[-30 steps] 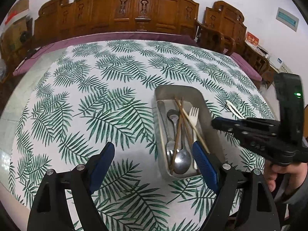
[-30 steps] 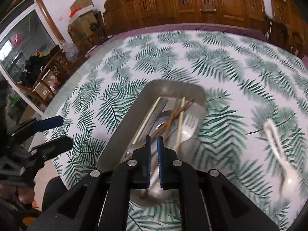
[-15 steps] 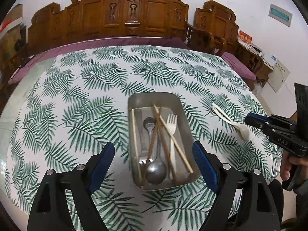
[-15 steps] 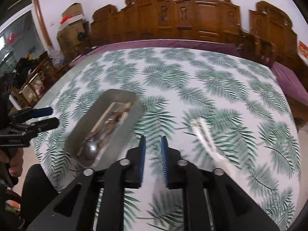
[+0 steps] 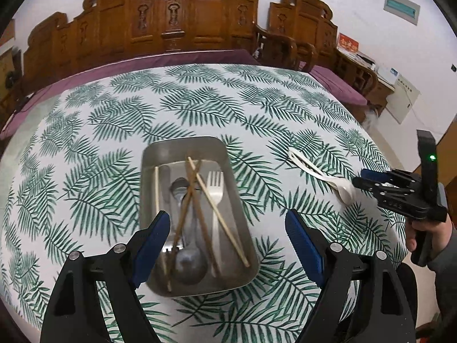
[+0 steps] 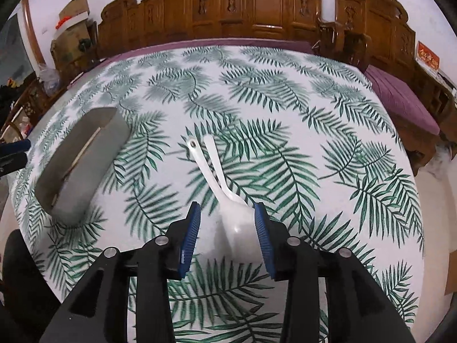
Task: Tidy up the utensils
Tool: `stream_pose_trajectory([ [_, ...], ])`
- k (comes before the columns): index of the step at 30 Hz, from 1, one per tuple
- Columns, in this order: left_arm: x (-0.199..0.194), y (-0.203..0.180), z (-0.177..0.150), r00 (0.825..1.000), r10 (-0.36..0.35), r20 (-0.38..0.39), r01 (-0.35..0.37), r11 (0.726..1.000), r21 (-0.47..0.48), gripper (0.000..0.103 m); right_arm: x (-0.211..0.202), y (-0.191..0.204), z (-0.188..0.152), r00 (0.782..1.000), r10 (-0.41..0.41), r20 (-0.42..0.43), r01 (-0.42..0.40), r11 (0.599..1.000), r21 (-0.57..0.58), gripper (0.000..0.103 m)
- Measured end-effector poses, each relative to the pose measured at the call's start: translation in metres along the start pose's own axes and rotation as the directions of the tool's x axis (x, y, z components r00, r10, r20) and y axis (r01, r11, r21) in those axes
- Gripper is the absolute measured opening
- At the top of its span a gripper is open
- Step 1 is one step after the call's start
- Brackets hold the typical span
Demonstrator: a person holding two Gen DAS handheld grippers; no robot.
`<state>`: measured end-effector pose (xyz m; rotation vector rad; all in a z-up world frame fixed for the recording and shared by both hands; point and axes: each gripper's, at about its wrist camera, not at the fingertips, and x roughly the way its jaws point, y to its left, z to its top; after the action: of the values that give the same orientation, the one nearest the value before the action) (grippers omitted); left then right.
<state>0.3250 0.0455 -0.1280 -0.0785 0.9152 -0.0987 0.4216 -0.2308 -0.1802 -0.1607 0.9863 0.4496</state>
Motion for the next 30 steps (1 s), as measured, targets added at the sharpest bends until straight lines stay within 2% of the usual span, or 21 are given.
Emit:
stream_pose_trajectory([
  [5,0.01,-0.008,-0.004,1.0,-0.007,-0.024,0.007,1.0,0.006,0.079,0.019,0.002,-0.001,0.999,-0.019,-0.044,0.018,0.999,-0.027,0.045],
  [10,0.015,-0.016,-0.006,0.999,-0.012,-0.038,0.012,1.0,0.022,0.079,0.037,0.008,-0.005,0.991,-0.099,-0.093,0.092,0.993,-0.075,0.053],
  [15,0.013,-0.02,-0.003,0.999,-0.015,-0.034,0.016,0.999,0.036,0.079,0.043,0.012,-0.01,0.983,-0.143,-0.114,0.129,0.984,-0.12,0.054],
  [30,0.007,-0.032,-0.002,0.999,-0.027,-0.027,0.029,0.998,0.054,0.079,0.016,-0.021,0.005,0.984,-0.154,-0.09,0.151,0.988,-0.041,0.027],
])
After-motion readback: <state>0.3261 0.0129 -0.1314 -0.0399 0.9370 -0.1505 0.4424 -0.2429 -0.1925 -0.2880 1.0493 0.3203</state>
